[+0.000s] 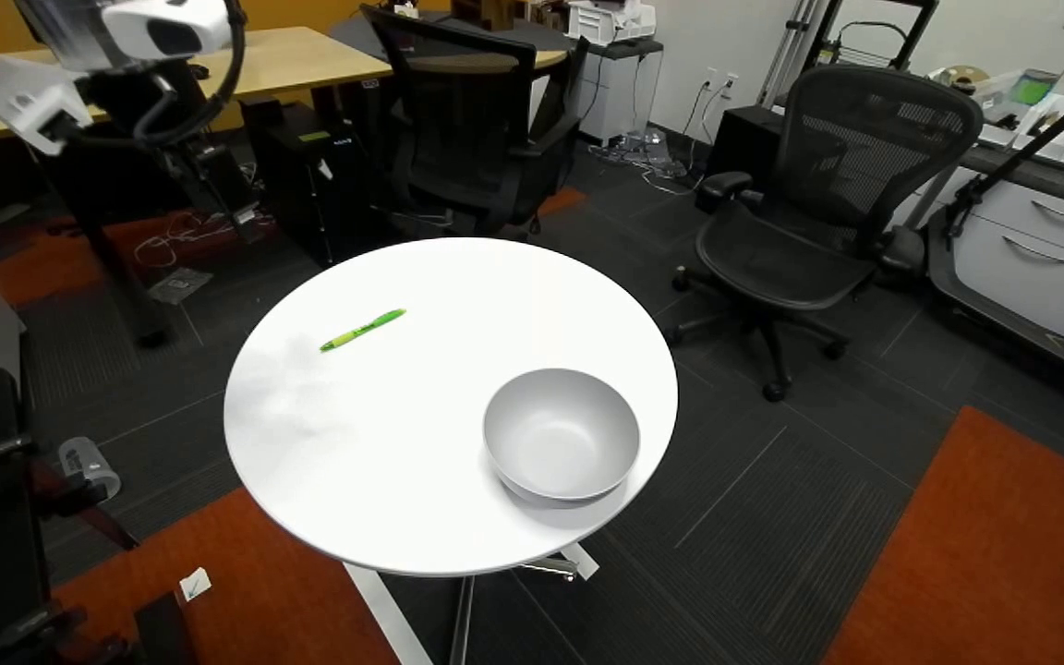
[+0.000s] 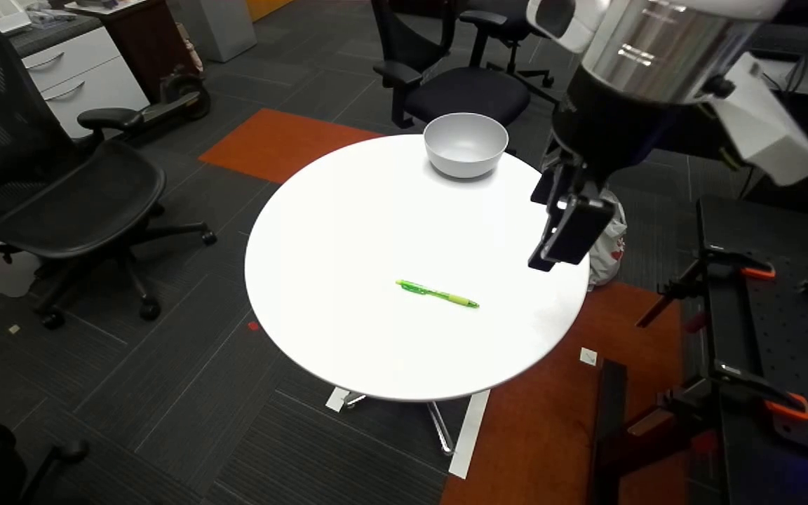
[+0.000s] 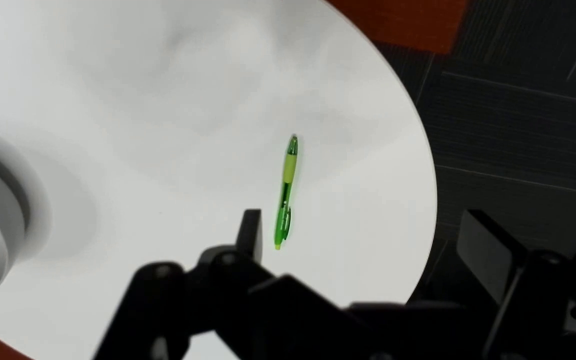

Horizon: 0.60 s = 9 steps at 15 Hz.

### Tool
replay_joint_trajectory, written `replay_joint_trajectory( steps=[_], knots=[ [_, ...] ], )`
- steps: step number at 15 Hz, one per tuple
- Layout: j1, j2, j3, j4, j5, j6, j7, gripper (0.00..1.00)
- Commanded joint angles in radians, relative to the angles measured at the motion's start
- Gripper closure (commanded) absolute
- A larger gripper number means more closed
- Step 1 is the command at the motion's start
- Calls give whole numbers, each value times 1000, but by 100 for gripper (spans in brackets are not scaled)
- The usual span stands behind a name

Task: Pick up the pen and put it in the bowl

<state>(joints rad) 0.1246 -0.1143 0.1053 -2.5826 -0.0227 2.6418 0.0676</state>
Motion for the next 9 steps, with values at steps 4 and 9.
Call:
replay_joint_trajectory(
  steps=[4,9],
  knots=[
    [-19,248,-12,157,0,99,27,0],
    [-28,374,-45,252,-7,74,21,0]
  ],
)
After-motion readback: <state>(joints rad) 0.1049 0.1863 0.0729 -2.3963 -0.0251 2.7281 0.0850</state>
